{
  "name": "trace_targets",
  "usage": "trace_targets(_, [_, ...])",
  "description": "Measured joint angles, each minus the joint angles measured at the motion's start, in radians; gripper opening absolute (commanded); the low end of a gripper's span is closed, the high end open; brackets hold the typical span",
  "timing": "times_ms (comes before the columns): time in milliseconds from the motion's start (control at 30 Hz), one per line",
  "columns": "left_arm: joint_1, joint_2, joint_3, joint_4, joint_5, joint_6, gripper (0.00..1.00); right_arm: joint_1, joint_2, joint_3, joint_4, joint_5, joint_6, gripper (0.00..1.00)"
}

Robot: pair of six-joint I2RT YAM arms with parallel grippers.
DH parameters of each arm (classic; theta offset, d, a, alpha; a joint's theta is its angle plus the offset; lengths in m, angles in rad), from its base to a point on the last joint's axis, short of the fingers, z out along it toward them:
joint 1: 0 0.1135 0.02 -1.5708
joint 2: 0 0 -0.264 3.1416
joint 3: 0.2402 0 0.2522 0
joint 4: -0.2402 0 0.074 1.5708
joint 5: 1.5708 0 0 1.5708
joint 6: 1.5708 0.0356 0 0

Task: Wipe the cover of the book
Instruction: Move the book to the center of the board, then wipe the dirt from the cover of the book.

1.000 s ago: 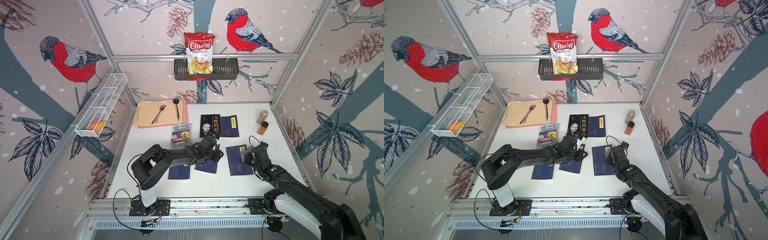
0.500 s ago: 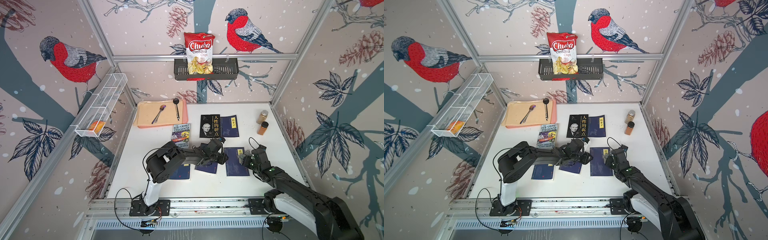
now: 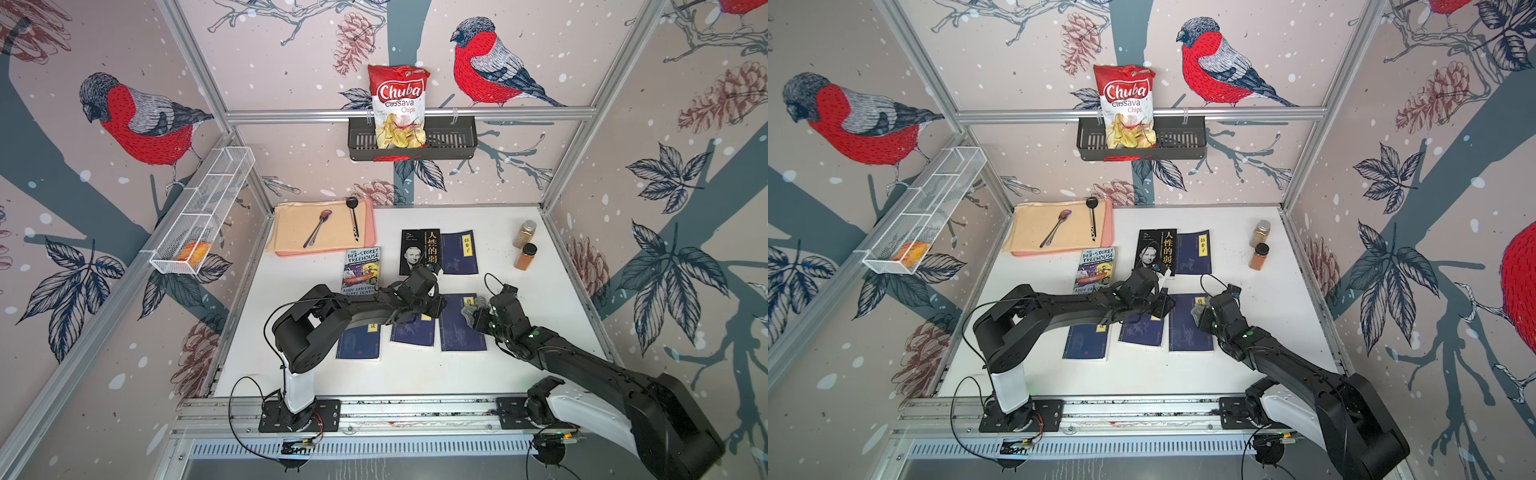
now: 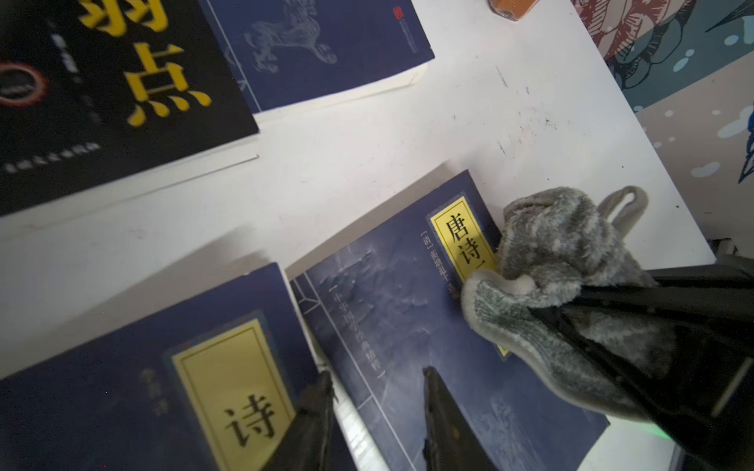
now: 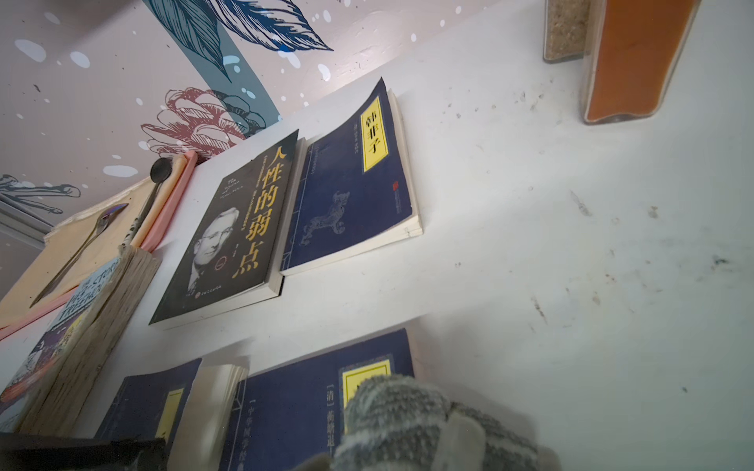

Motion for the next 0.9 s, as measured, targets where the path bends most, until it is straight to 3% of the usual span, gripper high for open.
trace_targets(500, [0.002, 0.180, 0.114, 0.037, 0.068, 0.038, 0.12, 0.043, 0.038, 0.135, -0.082, 0.105, -0.078, 0.10])
trace_targets(767, [0.016, 0.179, 0.085, 0.086, 0.079, 0.036, 0.09, 0.087, 0.036, 0.034, -0.046, 0.046, -0.044, 0.08])
trace_targets(900, [0.022, 0.165, 0.060, 0.097, 0.079, 0.035, 0.09, 0.180, 0.015, -0.021, -0.039, 0.046, 0.025, 0.08])
